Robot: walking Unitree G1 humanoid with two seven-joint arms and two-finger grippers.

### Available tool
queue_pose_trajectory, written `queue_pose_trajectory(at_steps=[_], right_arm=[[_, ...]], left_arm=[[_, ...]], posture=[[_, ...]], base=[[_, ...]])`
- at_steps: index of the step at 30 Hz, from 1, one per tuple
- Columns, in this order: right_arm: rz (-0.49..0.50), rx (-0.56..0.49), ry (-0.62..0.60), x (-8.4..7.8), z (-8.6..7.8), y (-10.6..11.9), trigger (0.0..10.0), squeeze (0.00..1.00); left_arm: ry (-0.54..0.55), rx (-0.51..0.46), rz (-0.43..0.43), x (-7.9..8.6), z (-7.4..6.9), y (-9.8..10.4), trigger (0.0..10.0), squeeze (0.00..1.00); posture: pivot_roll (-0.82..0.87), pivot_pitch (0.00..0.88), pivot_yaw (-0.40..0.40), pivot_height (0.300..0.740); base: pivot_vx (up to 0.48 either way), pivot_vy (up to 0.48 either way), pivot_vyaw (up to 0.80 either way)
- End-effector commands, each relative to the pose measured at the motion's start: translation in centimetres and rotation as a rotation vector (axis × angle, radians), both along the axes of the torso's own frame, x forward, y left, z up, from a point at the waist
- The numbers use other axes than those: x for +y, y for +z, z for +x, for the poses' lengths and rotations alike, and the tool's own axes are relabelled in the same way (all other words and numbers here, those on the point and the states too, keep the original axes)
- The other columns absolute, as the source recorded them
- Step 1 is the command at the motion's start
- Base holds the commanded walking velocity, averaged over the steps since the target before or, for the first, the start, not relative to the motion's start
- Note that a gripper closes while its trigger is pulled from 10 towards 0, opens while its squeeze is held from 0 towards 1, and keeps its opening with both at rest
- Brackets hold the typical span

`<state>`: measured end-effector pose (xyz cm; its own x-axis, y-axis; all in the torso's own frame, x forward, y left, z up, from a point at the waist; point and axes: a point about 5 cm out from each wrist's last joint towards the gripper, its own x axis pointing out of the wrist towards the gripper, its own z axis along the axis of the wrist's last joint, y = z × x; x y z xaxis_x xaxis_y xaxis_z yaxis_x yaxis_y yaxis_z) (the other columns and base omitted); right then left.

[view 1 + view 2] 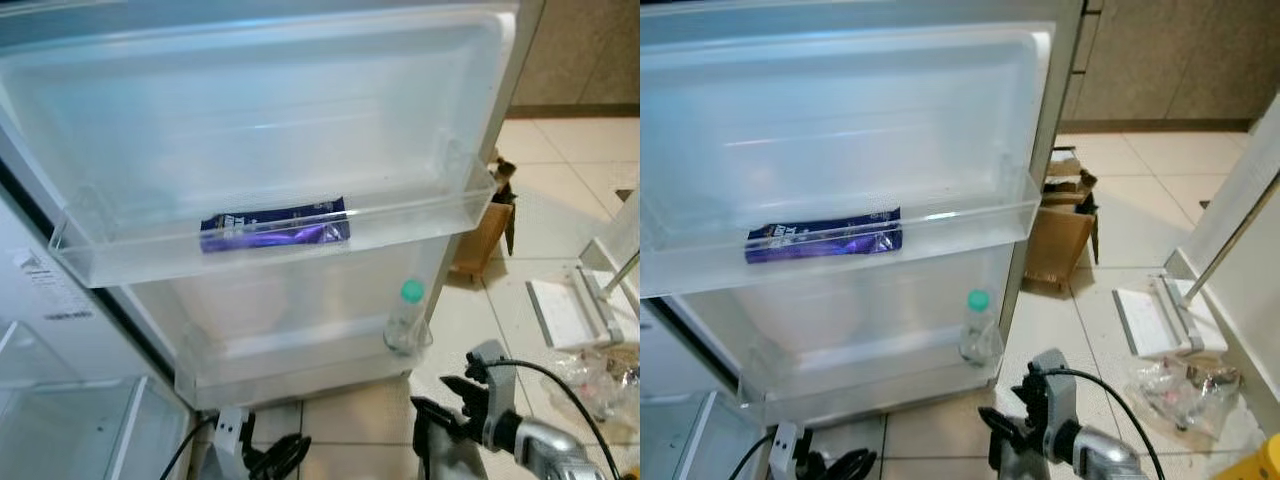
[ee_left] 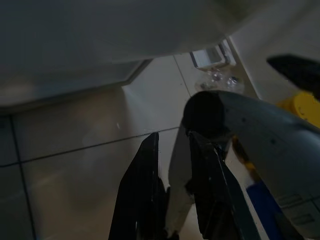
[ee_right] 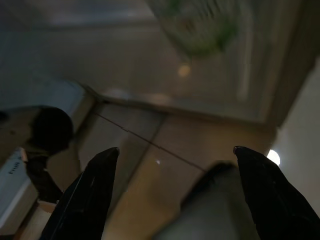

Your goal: Restocking fridge

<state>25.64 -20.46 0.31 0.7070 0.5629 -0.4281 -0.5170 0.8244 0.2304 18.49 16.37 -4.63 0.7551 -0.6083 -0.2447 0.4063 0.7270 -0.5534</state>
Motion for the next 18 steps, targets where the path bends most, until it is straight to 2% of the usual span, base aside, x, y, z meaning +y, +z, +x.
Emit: queue_pose_trajectory(at_steps=[1,3,6,9,11,13,16,18], right_arm=[[-0.011,0.025,-0.032,-0.7,-0.7,-0.8,10.0,0.00],[-0.009,0.034,-0.039,-0.9,-1.0,-1.0,10.0,0.00],[0.000,0.030,-0.048,-1.1,-1.0,-1.0,10.0,0.00],[-0.003,0.022,-0.051,-1.2,-0.8,-1.0,10.0,0.00],[-0.060,0.019,-0.066,-1.3,-0.7,-1.2,10.0,0.00],[-0.076,0.026,-0.077,-1.4,-0.6,-1.3,10.0,0.00],[0.001,0.019,-0.063,-1.5,-0.8,-1.1,10.0,0.00],[0.009,0.020,-0.061,-1.6,-0.9,-1.1,10.0,0.00]], left_arm=[[0.057,0.102,0.033,1.7,-2.2,-1.4,10.0,0.00],[0.065,0.097,0.030,1.9,-2.2,-1.3,10.0,0.00],[0.078,0.016,-0.018,2.0,-0.8,-0.3,10.0,0.00],[0.077,-0.026,-0.028,1.9,0.0,0.3,10.0,0.00],[0.069,-0.056,-0.035,1.8,0.6,0.7,10.0,0.00],[0.061,-0.073,-0.040,1.7,1.0,1.0,10.0,0.00],[0.050,-0.097,-0.048,1.5,1.4,1.3,10.0,0.00],[0.044,-0.116,-0.057,1.4,1.7,1.6,10.0,0.00]], posture=[[-0.04,0.122,0.002,0.453],[-0.04,0.121,0.002,0.463],[-0.04,0.120,0.002,0.478],[-0.04,0.117,0.001,0.493],[-0.04,0.117,0.001,0.493],[-0.04,0.117,0.001,0.493],[-0.04,0.117,0.001,0.493],[-0.04,0.117,0.001,0.503]], base=[[0.000,0.000,0.00],[0.000,0.000,0.00],[0.000,0.000,0.00],[0.000,0.000,0.00],[0.000,0.000,0.00],[0.000,0.000,0.00],[0.000,0.000,0.00],[0.000,0.000,0.00]])
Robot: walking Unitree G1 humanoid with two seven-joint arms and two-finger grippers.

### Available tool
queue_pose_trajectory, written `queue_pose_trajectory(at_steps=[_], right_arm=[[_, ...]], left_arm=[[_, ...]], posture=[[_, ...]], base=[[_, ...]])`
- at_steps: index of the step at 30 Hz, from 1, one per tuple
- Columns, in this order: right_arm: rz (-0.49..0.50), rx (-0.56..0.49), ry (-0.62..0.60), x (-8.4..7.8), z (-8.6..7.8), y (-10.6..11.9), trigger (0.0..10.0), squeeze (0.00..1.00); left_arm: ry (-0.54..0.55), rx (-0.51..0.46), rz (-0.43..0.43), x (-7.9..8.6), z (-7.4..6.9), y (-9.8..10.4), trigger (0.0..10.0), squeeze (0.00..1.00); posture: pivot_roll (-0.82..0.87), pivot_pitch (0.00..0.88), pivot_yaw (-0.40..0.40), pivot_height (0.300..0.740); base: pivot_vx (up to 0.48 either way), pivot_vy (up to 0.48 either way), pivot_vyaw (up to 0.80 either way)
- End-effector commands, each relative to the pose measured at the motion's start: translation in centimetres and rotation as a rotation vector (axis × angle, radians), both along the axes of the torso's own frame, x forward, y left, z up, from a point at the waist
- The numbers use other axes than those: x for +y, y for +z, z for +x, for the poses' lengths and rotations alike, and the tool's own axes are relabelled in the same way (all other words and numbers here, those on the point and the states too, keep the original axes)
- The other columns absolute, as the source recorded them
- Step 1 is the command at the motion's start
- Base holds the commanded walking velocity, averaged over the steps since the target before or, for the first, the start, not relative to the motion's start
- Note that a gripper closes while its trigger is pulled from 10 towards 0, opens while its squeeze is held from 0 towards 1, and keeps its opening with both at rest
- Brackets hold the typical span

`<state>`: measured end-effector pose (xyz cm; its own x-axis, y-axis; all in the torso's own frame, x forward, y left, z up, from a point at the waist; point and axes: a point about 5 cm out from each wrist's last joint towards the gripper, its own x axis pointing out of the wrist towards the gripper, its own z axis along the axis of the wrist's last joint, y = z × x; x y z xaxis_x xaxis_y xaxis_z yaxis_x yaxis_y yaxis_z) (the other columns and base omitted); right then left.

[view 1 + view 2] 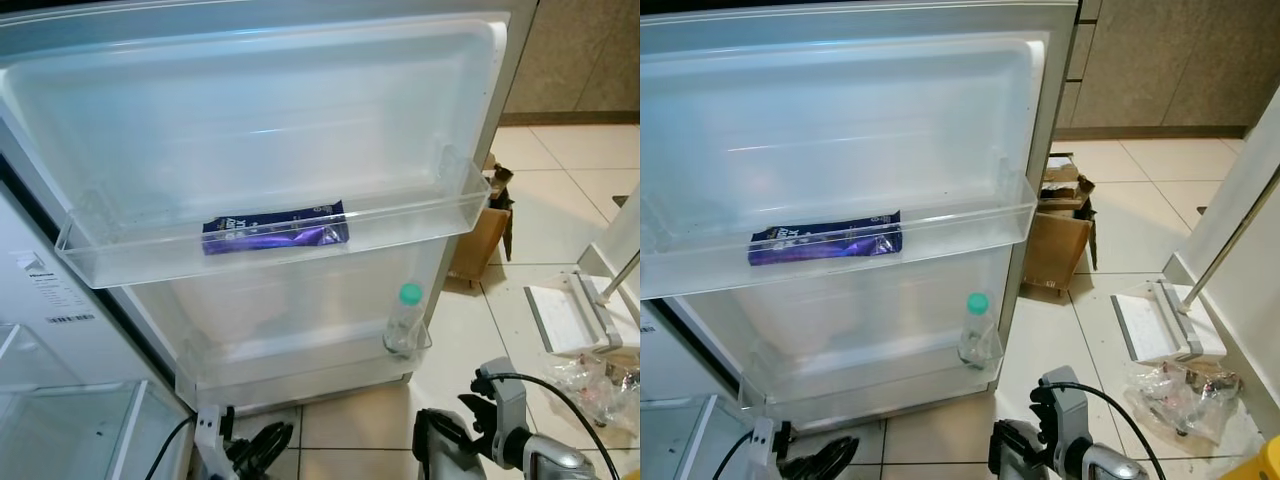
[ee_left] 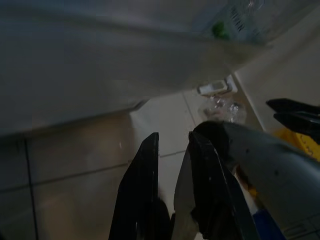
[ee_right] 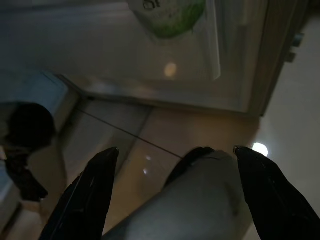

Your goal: Restocking fridge

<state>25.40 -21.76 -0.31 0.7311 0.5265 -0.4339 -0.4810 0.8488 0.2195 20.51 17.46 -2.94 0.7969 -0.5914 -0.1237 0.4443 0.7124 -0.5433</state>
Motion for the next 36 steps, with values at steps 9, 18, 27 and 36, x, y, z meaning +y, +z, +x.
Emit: queue_pose_trajectory(at_steps=[9,18,27,36], right_arm=[[0.015,0.026,-0.025,-0.5,-0.8,-0.7,10.0,0.00],[0.002,0.025,-0.059,-1.2,-0.9,-0.7,10.0,0.00],[-0.091,0.056,-0.120,-1.5,-1.2,-1.5,10.0,0.00],[-0.107,0.111,-0.141,-1.8,-2.4,-2.5,10.0,0.00]], left_arm=[[-0.005,-0.030,-0.017,0.2,0.0,0.3,10.0,0.00],[-0.004,0.007,-0.009,0.3,-0.5,-0.2,10.0,0.00],[0.013,0.059,-0.002,0.4,-1.3,-1.0,10.0,0.00],[0.094,0.232,0.095,0.9,-2.5,-2.8,10.0,0.00]], posture=[[-0.05,0.120,0.002,0.538],[-0.05,0.119,0.003,0.573],[-0.05,0.114,0.004,0.608],[-0.05,0.113,0.000,0.608]], base=[[0.000,0.000,0.00],[0.000,0.000,0.00],[0.000,0.000,0.00],[0.000,0.000,0.00]])
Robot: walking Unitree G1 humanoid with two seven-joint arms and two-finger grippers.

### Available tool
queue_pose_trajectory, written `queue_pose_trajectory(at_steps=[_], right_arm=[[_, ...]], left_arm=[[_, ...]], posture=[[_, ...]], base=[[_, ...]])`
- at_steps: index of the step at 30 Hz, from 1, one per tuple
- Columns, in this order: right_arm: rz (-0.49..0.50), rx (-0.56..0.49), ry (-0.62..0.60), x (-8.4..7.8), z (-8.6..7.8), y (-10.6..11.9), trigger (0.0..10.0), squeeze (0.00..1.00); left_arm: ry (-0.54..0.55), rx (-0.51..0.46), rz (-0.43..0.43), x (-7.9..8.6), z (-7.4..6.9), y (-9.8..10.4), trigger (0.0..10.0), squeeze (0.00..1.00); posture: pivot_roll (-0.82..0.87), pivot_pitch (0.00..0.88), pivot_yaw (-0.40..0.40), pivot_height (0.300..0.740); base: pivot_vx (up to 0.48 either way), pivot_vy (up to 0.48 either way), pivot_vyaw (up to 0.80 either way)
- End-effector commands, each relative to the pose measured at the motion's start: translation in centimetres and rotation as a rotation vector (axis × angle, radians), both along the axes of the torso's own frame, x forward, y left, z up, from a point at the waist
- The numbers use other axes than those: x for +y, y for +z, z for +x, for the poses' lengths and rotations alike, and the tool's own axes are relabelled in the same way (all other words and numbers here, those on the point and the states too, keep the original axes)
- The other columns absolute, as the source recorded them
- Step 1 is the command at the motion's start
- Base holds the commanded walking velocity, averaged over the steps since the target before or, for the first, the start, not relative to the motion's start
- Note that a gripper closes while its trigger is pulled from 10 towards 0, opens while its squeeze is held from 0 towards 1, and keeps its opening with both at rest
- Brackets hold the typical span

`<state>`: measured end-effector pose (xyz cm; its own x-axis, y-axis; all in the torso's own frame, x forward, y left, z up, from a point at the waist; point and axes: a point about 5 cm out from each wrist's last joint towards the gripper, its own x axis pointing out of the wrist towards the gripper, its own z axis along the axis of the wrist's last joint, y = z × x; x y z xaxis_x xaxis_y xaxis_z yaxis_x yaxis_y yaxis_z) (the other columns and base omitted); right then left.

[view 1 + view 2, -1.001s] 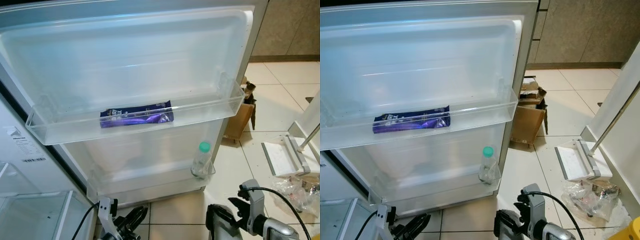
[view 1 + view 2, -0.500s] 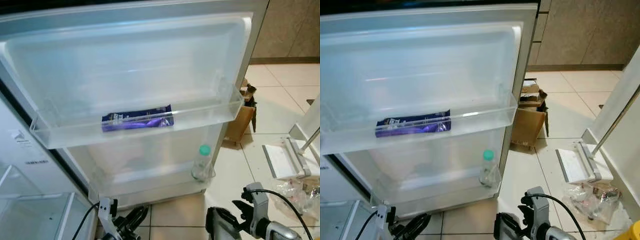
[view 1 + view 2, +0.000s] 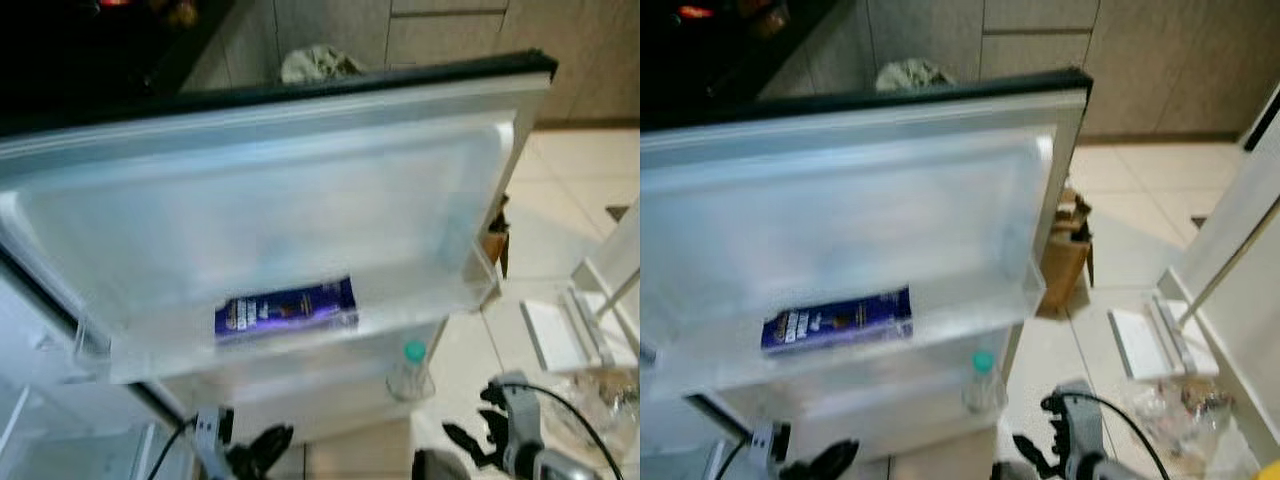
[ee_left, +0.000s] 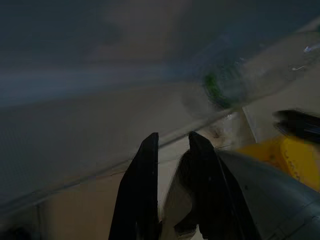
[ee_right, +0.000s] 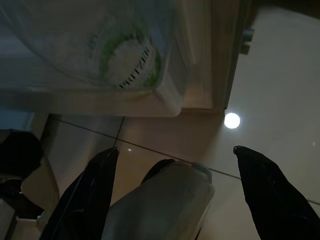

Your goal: Restocking fridge

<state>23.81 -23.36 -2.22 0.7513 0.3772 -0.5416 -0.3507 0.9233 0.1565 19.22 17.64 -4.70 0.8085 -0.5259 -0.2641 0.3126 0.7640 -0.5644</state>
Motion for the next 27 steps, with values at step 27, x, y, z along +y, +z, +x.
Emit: queue_pose_trajectory(at_steps=[27], right_arm=[[0.073,0.052,-0.008,-0.04,-1.51,-0.99,10.0,0.00]], left_arm=[[0.039,0.148,0.112,0.79,-1.61,-1.63,10.0,0.00]], posture=[[-0.05,0.111,0.001,0.647]], base=[[-0.089,0.000,0.00]])
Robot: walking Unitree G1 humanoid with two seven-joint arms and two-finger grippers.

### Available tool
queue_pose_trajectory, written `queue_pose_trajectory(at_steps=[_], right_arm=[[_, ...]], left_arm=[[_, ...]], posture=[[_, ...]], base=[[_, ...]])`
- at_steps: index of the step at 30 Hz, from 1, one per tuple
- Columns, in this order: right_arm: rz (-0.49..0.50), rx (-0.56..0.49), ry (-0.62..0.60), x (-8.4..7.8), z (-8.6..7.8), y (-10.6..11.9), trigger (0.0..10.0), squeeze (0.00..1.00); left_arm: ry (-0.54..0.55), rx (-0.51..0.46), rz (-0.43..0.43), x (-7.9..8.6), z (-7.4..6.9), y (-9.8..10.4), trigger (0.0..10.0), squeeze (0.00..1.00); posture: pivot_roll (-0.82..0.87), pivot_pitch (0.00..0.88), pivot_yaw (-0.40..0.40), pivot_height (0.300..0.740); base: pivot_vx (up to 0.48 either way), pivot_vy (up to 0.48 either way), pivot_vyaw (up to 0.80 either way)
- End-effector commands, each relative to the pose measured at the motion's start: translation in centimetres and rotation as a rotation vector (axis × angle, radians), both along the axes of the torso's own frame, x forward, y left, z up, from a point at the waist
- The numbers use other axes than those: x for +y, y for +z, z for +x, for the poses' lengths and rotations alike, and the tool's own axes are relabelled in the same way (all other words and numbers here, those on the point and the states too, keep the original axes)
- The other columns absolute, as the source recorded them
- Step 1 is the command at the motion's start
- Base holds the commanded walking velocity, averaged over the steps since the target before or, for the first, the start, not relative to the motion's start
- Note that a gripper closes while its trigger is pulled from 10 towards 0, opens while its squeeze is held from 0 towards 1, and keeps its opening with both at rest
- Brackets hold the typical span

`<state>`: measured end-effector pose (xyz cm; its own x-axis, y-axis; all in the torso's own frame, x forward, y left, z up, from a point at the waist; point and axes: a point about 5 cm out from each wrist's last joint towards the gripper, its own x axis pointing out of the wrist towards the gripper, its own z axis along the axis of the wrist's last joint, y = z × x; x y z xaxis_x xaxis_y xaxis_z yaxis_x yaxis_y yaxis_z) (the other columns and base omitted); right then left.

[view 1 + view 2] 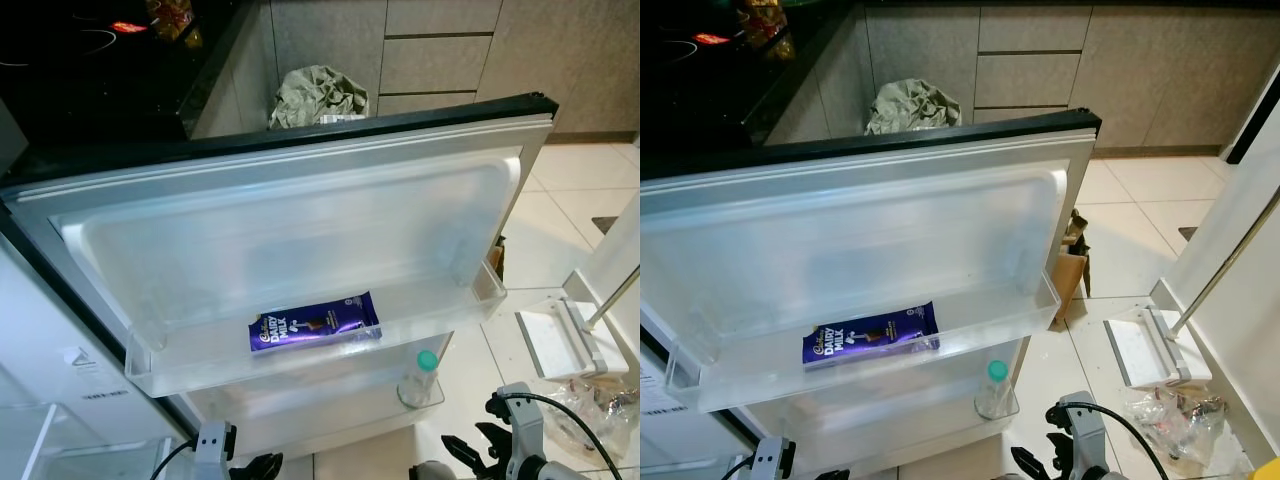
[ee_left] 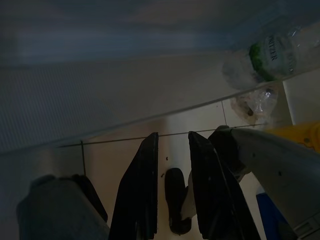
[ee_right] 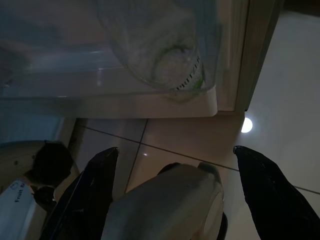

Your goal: Restocking fridge

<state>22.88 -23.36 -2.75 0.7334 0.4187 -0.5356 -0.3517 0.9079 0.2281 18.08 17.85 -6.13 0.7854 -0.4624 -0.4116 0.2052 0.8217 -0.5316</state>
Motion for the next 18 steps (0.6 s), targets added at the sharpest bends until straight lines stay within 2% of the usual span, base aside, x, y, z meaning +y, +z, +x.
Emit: queue_pose_trajectory(at_steps=[1,6,8,16,18], right_arm=[[0.008,0.028,-0.013,-0.03,-0.64,-0.51,10.0,0.00],[-0.009,0.040,-0.036,-0.19,-0.86,-0.73,10.0,0.00],[-0.024,0.050,-0.042,-0.27,-0.94,-0.84,10.0,0.00],[-0.025,0.065,-0.042,-0.37,-1.14,-0.99,10.0,0.00],[-0.025,0.065,-0.042,-0.37,-1.16,-1.00,10.0,0.00]], left_arm=[[-0.007,0.020,0.029,0.58,-0.50,-0.24,10.0,0.00],[0.000,0.042,0.028,0.53,-0.62,-0.42,10.0,0.00],[-0.006,0.063,0.041,0.48,-0.73,-0.59,10.0,0.00],[-0.021,0.076,0.046,0.20,-1.10,-0.82,10.0,0.00],[-0.019,0.074,0.037,0.22,-1.14,-0.80,10.0,0.00]], posture=[[-0.05,0.111,0.001,0.652],[-0.05,0.110,0.002,0.686],[-0.05,0.110,0.002,0.686],[-0.05,0.109,-0.002,0.686],[-0.05,0.108,-0.001,0.686]], base=[[0.000,0.000,0.00],[0.000,0.000,0.00],[0.000,0.000,0.00],[-0.480,0.000,0.00],[0.000,0.000,0.00]])
